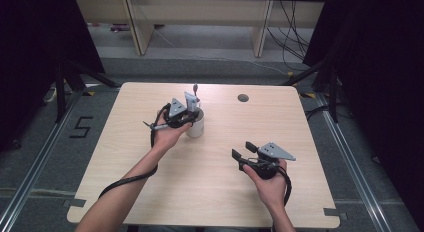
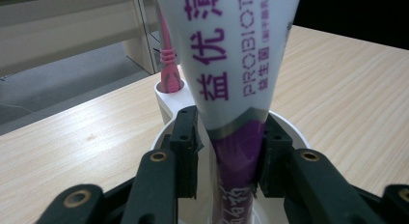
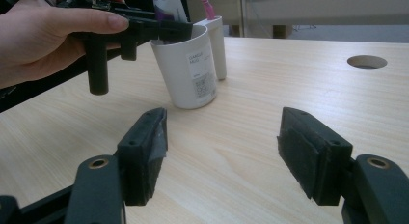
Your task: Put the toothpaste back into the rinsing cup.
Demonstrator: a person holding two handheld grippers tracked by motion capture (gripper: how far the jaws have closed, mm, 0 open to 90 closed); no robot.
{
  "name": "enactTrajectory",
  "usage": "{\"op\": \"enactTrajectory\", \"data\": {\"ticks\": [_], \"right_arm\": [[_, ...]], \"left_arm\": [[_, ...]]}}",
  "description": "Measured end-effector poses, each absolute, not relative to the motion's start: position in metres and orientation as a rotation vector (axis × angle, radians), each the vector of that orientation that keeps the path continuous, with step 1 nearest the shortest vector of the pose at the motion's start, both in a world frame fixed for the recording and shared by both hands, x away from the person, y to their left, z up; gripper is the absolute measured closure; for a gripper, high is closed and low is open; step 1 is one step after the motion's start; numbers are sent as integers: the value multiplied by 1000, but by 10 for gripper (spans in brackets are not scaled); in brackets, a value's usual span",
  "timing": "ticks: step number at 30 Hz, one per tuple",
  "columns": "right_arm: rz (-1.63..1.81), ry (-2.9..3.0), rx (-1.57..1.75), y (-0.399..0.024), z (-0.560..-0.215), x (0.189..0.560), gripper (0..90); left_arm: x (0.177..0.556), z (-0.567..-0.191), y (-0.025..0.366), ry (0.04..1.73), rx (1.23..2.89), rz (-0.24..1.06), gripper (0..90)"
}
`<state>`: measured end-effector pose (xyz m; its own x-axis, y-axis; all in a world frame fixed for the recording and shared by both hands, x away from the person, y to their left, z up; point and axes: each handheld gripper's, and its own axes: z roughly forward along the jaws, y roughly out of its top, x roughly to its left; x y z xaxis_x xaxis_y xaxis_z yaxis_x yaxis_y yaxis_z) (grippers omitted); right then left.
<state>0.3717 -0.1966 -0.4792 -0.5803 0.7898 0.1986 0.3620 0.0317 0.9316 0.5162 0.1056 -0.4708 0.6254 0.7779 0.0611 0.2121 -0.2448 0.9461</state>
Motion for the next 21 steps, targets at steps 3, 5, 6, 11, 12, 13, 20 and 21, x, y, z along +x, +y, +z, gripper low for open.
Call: {"op": "enactTrajectory", "data": {"ticks": [3,5,6,11,12,13,20,21], "right_arm": [[1539,1934,1151,-198,-479,372,354],[1548,1933,1152,-198,-479,372,354],[1538,1931,1150,-198,-479,372,354],[1568,1945,1164,-197,-479,372,353],[1572,1942,1164,-196,-479,372,353],[1572,1943,1164,-196,-479,372,353],[1574,1946,1177,-196,-479,371,352],[1559,1945,1166,-196,-479,372,352]], "left_arm": [[516,-470,106,801,1778,661,663],[515,-470,106,800,1778,663,662],[515,-470,106,798,1775,661,661],[513,-468,107,800,1776,663,644],[513,-468,108,799,1777,667,637],[513,-467,108,798,1773,662,629],[508,-463,111,808,1776,668,521],[507,-462,111,810,1775,666,508]]}}
